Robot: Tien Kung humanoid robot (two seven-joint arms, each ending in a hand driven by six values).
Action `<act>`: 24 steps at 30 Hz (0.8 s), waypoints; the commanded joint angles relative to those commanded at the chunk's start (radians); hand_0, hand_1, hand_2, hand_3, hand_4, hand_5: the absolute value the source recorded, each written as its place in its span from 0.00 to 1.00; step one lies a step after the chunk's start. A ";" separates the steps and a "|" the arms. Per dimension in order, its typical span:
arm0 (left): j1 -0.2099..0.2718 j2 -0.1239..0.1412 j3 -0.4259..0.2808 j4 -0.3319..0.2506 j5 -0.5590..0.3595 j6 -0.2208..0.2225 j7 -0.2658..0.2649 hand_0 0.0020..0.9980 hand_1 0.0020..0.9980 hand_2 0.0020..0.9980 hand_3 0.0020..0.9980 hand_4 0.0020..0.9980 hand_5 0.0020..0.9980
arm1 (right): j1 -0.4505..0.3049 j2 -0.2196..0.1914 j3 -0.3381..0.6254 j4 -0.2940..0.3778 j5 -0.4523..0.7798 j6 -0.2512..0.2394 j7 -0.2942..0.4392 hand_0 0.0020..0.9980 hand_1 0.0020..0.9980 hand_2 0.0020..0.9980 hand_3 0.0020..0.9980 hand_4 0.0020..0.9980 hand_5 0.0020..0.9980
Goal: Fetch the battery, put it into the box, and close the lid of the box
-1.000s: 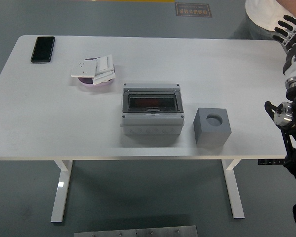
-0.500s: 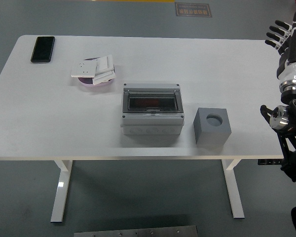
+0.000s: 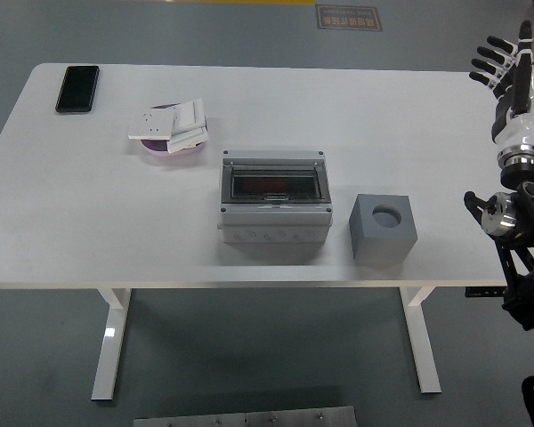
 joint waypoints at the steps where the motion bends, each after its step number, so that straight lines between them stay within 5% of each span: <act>1: -0.001 0.001 -0.001 0.000 0.001 0.000 0.001 0.59 0.75 0.66 0.59 0.72 0.24 | -0.001 0.000 0.002 0.001 0.000 0.001 -0.001 0.61 0.61 0.62 0.62 0.85 0.97; 24: -0.013 0.003 0.012 0.003 -0.019 -0.004 -0.008 0.59 0.74 0.65 0.60 0.72 0.24 | -0.023 0.012 0.020 0.023 0.003 0.032 -0.005 0.62 0.61 0.63 0.63 0.85 0.97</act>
